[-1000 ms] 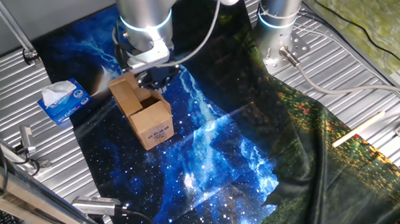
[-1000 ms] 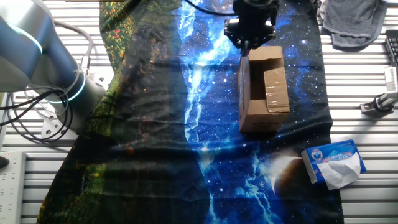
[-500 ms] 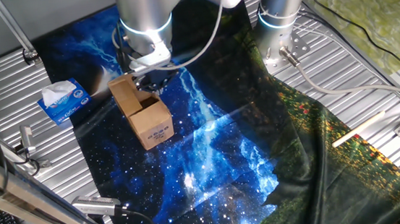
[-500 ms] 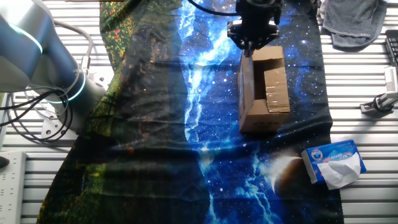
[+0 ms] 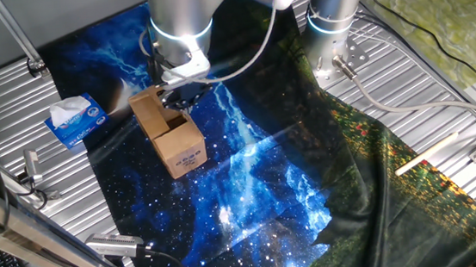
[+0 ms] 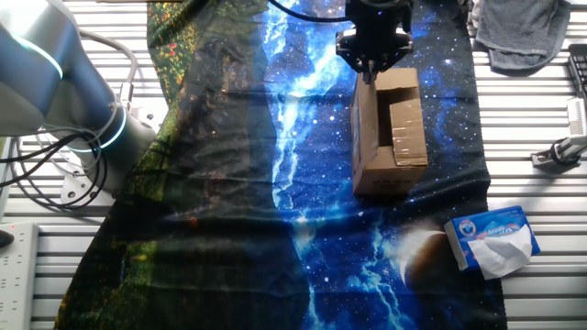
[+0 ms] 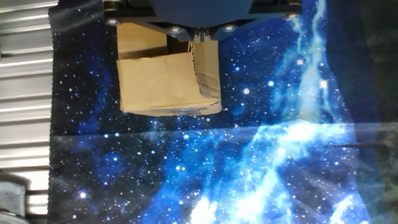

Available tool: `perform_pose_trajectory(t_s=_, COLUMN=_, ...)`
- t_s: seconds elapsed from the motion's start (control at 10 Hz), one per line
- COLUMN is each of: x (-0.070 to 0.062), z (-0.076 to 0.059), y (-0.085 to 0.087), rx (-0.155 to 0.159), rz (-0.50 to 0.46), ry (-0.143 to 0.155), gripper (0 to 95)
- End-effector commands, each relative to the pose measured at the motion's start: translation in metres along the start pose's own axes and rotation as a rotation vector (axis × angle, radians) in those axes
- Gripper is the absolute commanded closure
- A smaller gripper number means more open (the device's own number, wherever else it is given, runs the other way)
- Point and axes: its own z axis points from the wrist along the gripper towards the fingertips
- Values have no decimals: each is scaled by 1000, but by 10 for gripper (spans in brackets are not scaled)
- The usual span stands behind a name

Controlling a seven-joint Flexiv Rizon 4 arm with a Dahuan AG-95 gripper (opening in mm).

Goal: Cover the box

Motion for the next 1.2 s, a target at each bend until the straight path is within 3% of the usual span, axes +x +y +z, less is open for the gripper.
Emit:
perform_pose_trajectory(t_s=0.1, x=1, z=5, y=-3, rx=6, rz=5, ry=0, gripper=950)
perform_pose_trajectory(t_s=0.8, x=4, z=23, y=-12, rx=13, rz=16, ry=-3, gripper=950)
perform_pose_trajectory(t_s=1.2, x=7, z=42, y=-18, rx=25, rz=27, ry=-7, gripper=950)
